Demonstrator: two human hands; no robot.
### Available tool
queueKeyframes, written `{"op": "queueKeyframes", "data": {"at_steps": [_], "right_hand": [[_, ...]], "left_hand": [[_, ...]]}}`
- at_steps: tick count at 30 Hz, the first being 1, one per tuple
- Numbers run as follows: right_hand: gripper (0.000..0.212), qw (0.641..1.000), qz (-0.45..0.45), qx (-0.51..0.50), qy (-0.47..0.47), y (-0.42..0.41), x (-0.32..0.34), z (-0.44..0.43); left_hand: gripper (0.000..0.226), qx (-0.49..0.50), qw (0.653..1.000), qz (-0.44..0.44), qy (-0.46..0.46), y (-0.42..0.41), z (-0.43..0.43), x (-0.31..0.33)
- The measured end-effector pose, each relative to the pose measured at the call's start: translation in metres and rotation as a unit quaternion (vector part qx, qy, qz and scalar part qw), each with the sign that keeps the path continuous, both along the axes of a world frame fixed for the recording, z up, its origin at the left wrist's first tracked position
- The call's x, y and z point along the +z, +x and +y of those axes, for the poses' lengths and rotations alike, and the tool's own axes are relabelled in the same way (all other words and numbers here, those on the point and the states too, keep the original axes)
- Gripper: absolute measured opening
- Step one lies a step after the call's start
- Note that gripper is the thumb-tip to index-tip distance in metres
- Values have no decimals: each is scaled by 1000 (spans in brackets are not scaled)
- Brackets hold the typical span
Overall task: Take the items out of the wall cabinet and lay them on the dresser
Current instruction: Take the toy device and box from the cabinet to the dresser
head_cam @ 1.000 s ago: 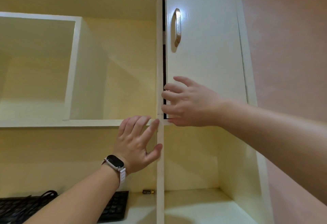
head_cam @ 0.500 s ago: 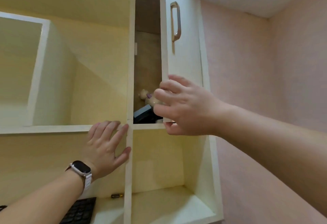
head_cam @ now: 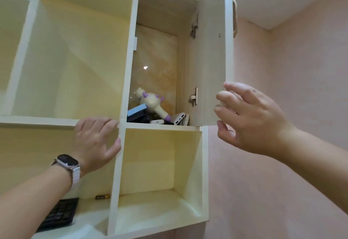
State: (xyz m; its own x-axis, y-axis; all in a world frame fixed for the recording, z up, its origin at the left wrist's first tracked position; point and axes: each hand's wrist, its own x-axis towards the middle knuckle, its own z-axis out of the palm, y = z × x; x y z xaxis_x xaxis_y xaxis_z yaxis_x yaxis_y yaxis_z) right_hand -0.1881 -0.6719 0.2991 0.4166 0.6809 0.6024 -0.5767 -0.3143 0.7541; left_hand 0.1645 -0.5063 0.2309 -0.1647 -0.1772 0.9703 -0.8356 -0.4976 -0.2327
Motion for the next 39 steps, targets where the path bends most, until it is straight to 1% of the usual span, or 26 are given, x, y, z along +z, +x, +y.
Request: {"op": "queueKeyframes", "data": {"at_steps": [5, 8, 10, 12, 16, 21, 23, 25, 26, 29, 33, 36, 37, 39], "right_hand": [[23, 996, -32, -74, 22, -23, -1, -21], [28, 985, -72, -135, 79, -36, -8, -43], [25, 974, -83, -171, 126, -38, -11, -47], [21, 966, -85, -184, 159, -29, -14, -43], [17, 962, -73, -156, 210, 4, -17, -30], [17, 959, -32, -75, 273, 50, -14, -23], [19, 951, 3, -27, 308, 71, -12, -21], [24, 934, 41, 3, 355, 93, -10, -21], [25, 918, 62, 13, 392, 104, -7, -21], [32, 857, 111, 81, 496, 134, 4, -22], [41, 804, 131, 127, 566, 176, 24, -37], [46, 783, 135, 131, 593, 199, 38, -53], [48, 771, 141, 139, 606, 205, 42, -58], [52, 744, 160, 145, 632, 214, 49, -67]], "left_hand": [[50, -2, 1000, 12, -8, -5, -3, -2], [51, 4, 1000, 15, 4, -5, -3, -3], [51, 8, 1000, 14, 10, -7, -1, -2], [51, 13, 1000, 14, 19, -6, 0, -2], [51, 19, 999, 21, 29, -6, 1, -1], [49, 24, 999, 23, 29, -11, 1, 1], [51, 19, 999, -10, 46, -14, 0, 6], [52, 28, 992, -72, 101, -18, -4, 15], [52, 31, 987, -92, 124, -21, -6, 22], [50, 19, 982, -83, 166, -38, -16, 50], [44, 39, 974, -79, 210, -53, -37, 84], [44, 122, 960, -83, 236, -49, -52, 108], [43, 160, 952, -91, 244, -47, -55, 114], [36, 232, 936, -100, 246, -47, -61, 124]]}}
